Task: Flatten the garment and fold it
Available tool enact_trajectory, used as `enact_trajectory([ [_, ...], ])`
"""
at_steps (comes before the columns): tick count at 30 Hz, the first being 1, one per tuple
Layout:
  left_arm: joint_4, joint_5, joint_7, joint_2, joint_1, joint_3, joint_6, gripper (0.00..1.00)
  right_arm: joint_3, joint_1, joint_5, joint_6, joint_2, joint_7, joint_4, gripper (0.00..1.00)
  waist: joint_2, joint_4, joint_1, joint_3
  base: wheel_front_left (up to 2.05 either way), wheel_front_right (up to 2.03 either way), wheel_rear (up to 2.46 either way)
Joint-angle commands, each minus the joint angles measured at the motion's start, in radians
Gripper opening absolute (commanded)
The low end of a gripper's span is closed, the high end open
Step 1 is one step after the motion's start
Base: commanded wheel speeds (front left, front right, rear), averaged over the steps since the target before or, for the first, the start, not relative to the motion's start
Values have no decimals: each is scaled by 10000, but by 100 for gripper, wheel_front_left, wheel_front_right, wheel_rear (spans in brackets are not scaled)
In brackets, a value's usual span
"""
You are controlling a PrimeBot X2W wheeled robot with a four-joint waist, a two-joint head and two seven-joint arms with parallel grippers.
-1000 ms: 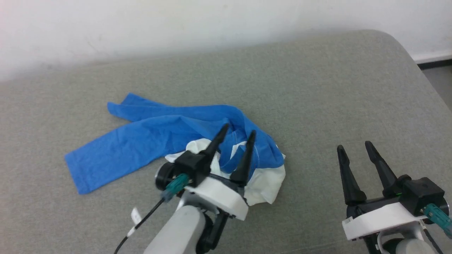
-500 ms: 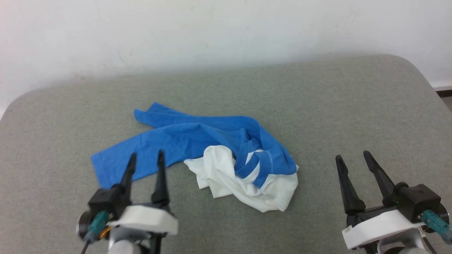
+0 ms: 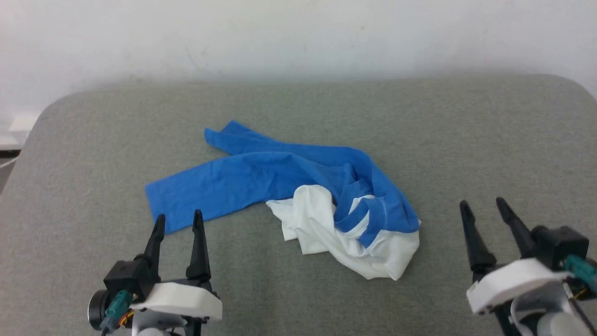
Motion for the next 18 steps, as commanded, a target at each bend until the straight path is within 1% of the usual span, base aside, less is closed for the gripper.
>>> enact_trajectory([
  [1,-102,101,-47,-52,-221,-20,-41,100,-130,-423,-114,-19,21,228,203,100,0,346,0,338,0,0,0],
  [3,-181,136,-47,-124,-378,-67,-45,100,-205,-988,52,-19,-57,659,643,100,0,532,0,538,0,0,0],
  [6,-297,191,-47,-231,-604,-175,-63,100,128,-1963,627,-19,-526,1622,1392,100,0,805,0,829,0,0,0],
  [8,-356,212,-47,-296,-747,-263,-65,100,513,-2644,1040,-19,-965,2386,1826,100,0,961,0,1016,0,0,0],
  [13,-410,187,-47,-399,-1058,-490,-96,100,2069,-4364,2243,-19,-2050,4568,2664,100,0,1269,0,1477,0,0,0],
  [16,-394,130,-47,-427,-1213,-609,-84,100,2928,-5162,2942,-19,-2381,5623,2914,100,0,1402,0,1686,0,0,0],
  [18,-389,92,-47,-436,-1309,-681,-70,100,3473,-5657,3298,-19,-2599,6140,3050,100,0,1475,0,1834,0,0,0],
])
